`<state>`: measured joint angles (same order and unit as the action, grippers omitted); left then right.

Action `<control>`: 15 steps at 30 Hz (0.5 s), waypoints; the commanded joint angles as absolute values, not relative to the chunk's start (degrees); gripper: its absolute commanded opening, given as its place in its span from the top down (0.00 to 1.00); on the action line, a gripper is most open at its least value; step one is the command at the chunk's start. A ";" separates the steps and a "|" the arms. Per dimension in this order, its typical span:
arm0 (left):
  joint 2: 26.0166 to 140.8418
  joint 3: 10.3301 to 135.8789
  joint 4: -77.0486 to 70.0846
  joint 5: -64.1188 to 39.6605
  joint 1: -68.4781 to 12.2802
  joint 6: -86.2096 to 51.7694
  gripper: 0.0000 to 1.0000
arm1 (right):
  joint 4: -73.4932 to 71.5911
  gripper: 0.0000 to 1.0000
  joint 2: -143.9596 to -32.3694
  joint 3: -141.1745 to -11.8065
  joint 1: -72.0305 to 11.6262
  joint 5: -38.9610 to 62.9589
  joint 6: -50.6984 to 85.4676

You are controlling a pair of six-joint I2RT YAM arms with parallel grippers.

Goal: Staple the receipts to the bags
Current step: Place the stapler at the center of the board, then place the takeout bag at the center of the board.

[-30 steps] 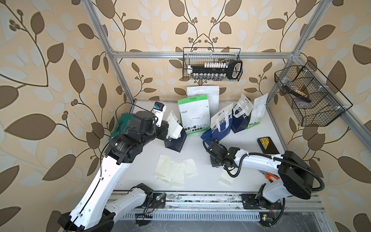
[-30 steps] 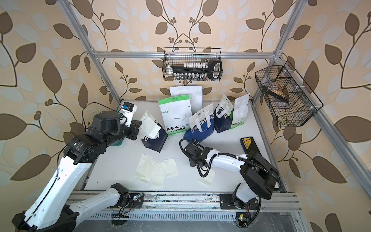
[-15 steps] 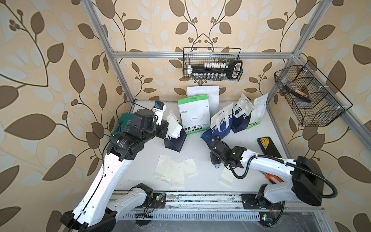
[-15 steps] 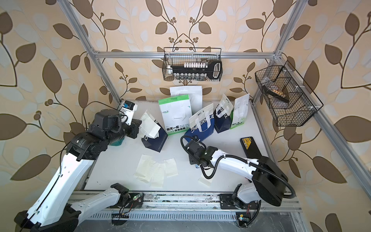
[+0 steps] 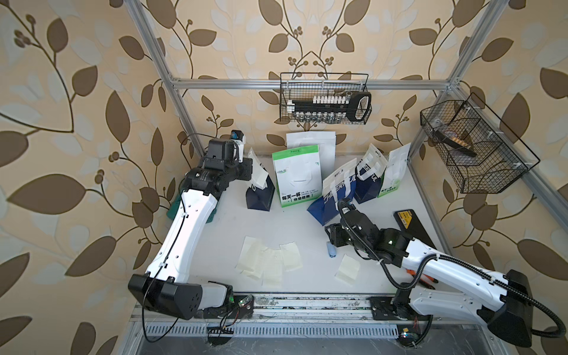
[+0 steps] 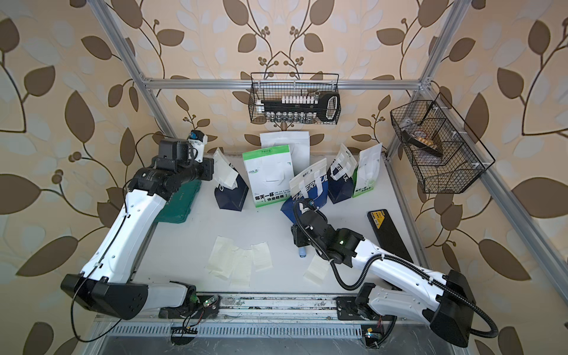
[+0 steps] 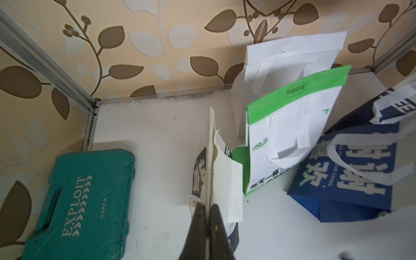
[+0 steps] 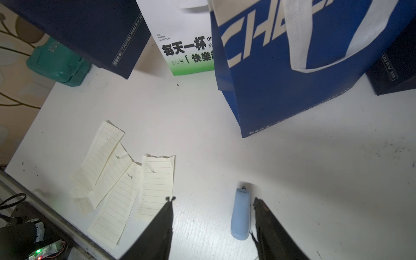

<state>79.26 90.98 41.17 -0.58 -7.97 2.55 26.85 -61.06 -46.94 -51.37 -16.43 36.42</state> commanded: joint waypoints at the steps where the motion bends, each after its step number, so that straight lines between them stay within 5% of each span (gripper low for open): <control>1: 84.12 95.65 35.95 0.81 -5.23 4.37 1.00 | 28.49 0.43 -58.07 -44.68 -51.60 -16.06 36.12; 15: 101.69 107.13 35.77 -5.44 3.42 5.00 1.00 | 33.09 0.39 -49.75 -42.70 -50.81 -17.90 35.60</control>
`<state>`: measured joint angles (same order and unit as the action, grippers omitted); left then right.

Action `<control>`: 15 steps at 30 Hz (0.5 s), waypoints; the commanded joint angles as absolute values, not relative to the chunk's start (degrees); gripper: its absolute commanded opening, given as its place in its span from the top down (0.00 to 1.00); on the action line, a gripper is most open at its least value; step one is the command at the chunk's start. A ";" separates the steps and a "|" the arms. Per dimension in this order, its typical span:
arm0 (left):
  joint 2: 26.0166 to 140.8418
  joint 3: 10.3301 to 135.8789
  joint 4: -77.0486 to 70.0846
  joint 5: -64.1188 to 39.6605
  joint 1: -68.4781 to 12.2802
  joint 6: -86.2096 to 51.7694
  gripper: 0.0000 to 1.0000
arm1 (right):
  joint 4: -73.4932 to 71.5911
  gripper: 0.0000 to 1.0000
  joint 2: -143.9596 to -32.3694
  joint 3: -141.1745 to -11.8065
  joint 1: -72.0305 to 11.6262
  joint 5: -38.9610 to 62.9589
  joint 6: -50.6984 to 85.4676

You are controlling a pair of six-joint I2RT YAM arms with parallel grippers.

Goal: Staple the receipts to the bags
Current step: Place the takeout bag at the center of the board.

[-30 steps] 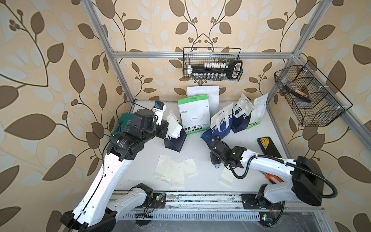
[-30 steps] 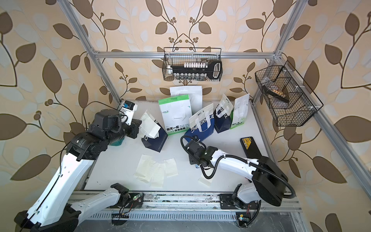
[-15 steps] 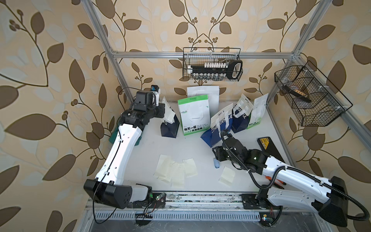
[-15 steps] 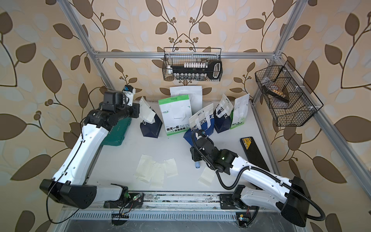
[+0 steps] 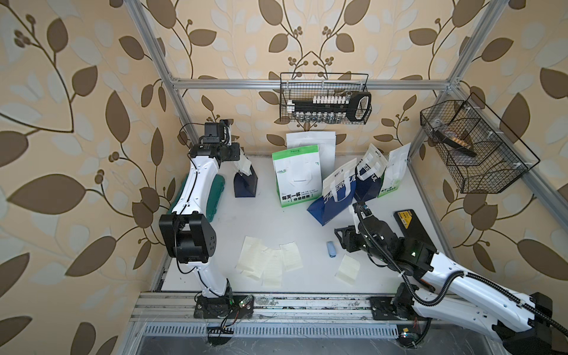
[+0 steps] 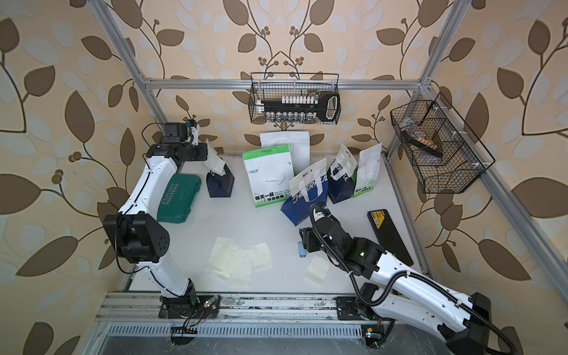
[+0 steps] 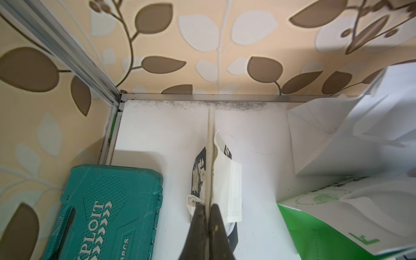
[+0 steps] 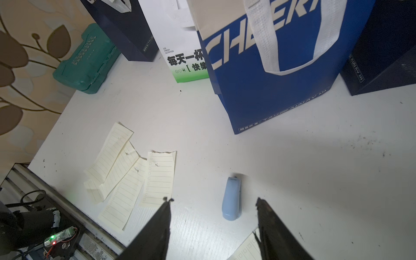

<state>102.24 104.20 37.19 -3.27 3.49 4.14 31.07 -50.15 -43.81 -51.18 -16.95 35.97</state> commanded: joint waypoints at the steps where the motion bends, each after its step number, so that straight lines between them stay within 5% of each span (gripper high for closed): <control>1: 102.06 107.05 35.92 -5.22 3.35 4.86 1.00 | 32.97 0.38 -49.67 -42.56 -50.82 -17.89 35.60; 2: 102.22 106.98 36.12 -5.33 3.42 4.72 0.98 | 32.79 0.37 -49.75 -42.42 -50.78 -17.76 35.62; 5: 102.57 106.52 36.17 -6.08 3.35 4.23 0.73 | 32.43 0.34 -50.42 -42.54 -50.77 -17.40 35.59; 13: 101.89 106.74 36.21 -8.08 3.36 2.83 0.57 | 31.47 0.32 -51.68 -42.89 -50.69 -15.83 35.51; 14: 101.72 106.79 36.13 -8.74 3.37 2.66 0.51 | 31.46 0.31 -51.68 -42.95 -50.68 -15.67 35.51; 15: 101.53 106.79 35.95 -9.17 3.42 2.34 0.23 | 31.46 0.31 -51.76 -43.10 -50.64 -15.55 35.51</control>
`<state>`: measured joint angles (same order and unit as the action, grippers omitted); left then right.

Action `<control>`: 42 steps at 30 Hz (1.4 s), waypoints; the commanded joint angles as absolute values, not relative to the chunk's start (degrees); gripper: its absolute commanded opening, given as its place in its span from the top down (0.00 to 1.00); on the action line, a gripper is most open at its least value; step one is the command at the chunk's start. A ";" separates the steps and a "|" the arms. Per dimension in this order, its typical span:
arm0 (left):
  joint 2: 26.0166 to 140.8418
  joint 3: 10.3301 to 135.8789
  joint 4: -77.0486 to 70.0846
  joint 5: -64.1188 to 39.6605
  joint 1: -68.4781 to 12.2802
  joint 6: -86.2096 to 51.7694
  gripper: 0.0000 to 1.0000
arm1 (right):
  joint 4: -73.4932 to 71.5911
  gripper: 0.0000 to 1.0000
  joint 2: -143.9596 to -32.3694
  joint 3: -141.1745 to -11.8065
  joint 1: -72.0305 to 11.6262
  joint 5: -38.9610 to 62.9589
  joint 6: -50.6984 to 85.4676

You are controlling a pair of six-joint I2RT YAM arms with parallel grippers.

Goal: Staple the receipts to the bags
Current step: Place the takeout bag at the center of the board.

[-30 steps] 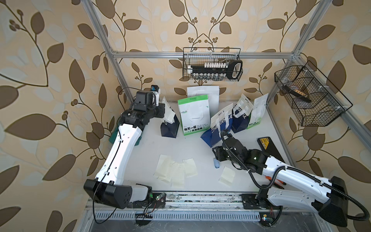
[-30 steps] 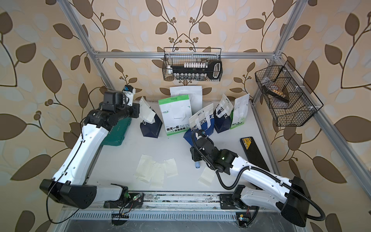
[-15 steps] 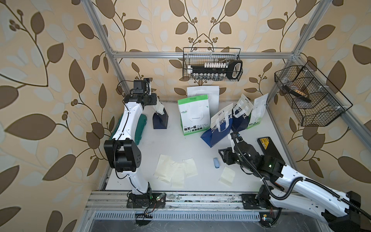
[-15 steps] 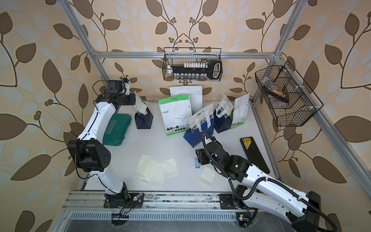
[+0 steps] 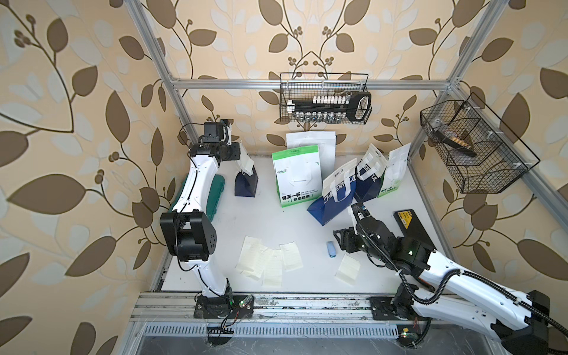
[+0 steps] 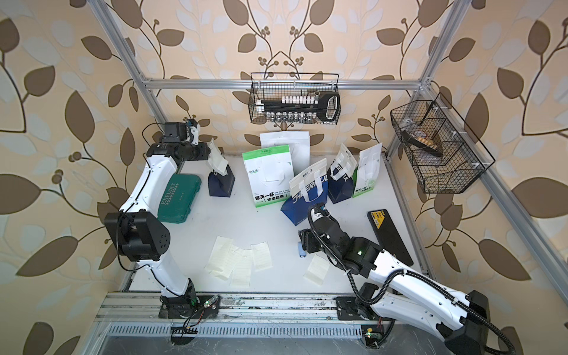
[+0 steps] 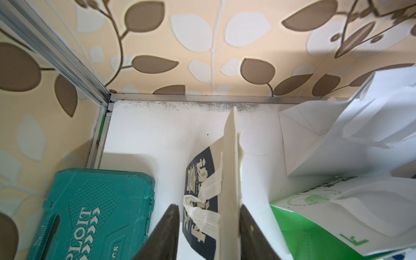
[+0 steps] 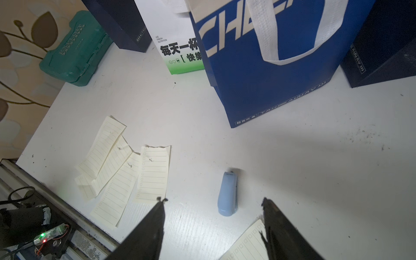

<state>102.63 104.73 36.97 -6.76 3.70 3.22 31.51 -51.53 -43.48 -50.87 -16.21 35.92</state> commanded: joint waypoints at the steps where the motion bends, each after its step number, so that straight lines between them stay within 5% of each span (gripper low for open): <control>1: 101.42 106.91 35.86 -9.80 3.37 2.09 0.11 | 31.63 0.31 -51.70 -43.19 -50.68 -15.55 35.51; 2: 101.25 107.03 35.90 -10.88 3.37 1.91 0.01 | 31.73 0.30 -51.70 -43.35 -50.67 -15.55 35.44; 24: 99.89 109.40 37.09 -7.08 5.48 -1.05 0.01 | 33.66 0.29 -50.89 -44.33 -50.71 -16.25 34.91; 30: 103.79 108.83 37.58 -20.21 11.10 -8.68 0.01 | 32.96 0.29 -51.48 -43.85 -50.71 -15.83 34.87; 42: 98.92 105.15 31.94 -25.28 11.82 -10.09 0.01 | 32.08 0.29 -53.60 -44.17 -50.55 -15.46 34.64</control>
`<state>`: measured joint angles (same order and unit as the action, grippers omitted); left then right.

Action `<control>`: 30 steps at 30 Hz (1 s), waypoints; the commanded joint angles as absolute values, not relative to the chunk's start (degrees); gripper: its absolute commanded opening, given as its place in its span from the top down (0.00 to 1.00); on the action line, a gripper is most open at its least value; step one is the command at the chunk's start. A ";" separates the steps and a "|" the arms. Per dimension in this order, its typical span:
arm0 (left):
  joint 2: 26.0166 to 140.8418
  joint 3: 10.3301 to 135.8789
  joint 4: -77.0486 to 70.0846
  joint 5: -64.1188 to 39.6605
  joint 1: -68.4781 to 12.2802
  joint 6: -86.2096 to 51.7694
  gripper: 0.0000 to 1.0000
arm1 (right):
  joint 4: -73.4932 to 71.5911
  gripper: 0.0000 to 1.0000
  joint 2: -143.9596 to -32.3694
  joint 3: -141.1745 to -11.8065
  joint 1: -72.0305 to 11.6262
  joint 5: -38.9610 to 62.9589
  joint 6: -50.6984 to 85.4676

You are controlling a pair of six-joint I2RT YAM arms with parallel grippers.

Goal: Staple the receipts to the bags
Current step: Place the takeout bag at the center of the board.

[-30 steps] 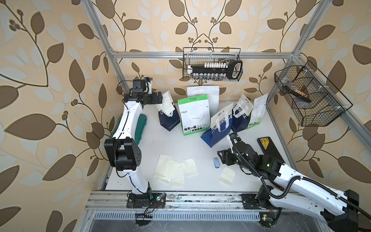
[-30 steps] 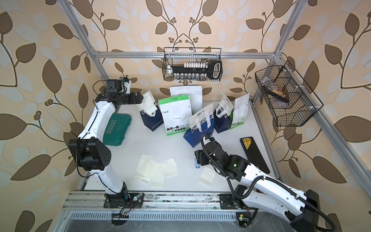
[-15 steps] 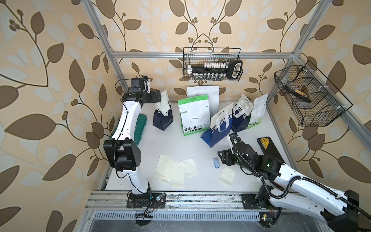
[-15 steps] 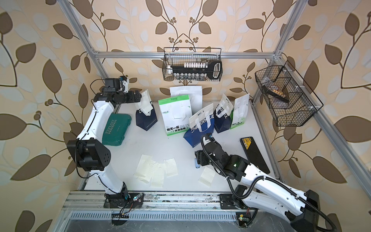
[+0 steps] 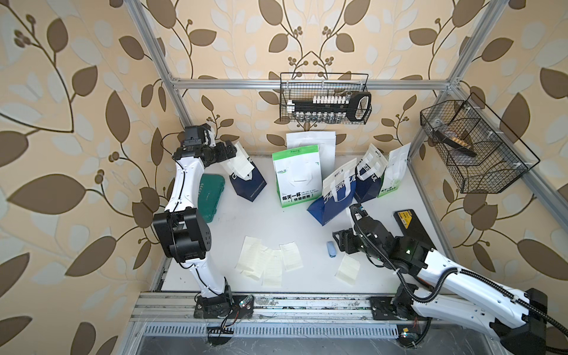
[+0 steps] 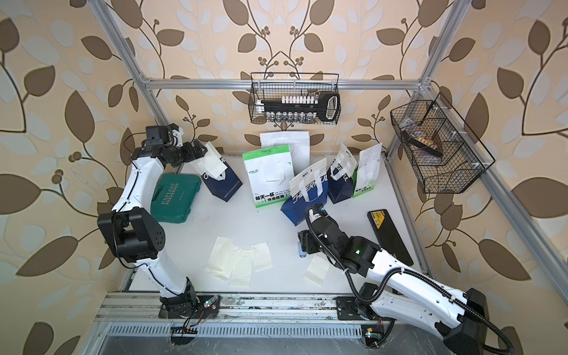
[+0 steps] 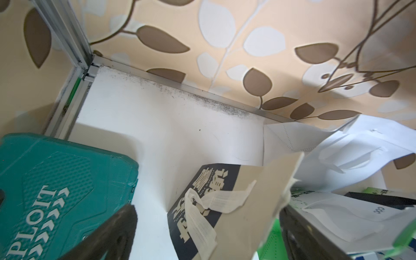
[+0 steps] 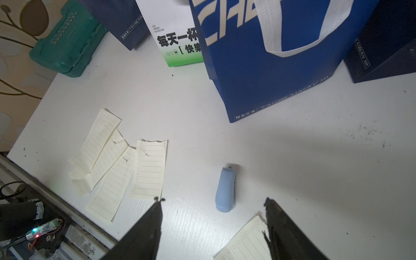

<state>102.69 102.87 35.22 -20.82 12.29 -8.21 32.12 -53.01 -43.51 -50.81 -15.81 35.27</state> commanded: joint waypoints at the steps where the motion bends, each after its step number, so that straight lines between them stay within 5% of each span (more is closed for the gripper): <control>1: 99.01 105.73 32.31 -25.90 11.78 -10.35 0.01 | 31.99 0.29 -53.70 -44.20 -50.54 -15.38 34.72; 14: 91.73 104.59 27.09 -31.33 11.78 -16.22 0.01 | 32.37 0.29 -52.11 -43.78 -50.55 -15.40 34.66; 23: 78.77 90.28 8.76 -43.30 11.79 -30.07 0.01 | 32.51 0.29 -51.29 -43.76 -50.59 -14.05 34.64; 30: 82.18 94.90 29.54 -30.43 10.18 -12.29 0.03 | 32.79 0.29 -50.11 -43.28 -50.58 -13.97 34.98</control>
<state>80.14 94.13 21.63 -35.99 11.27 -19.64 31.94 -50.98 -43.51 -50.76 -14.46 35.05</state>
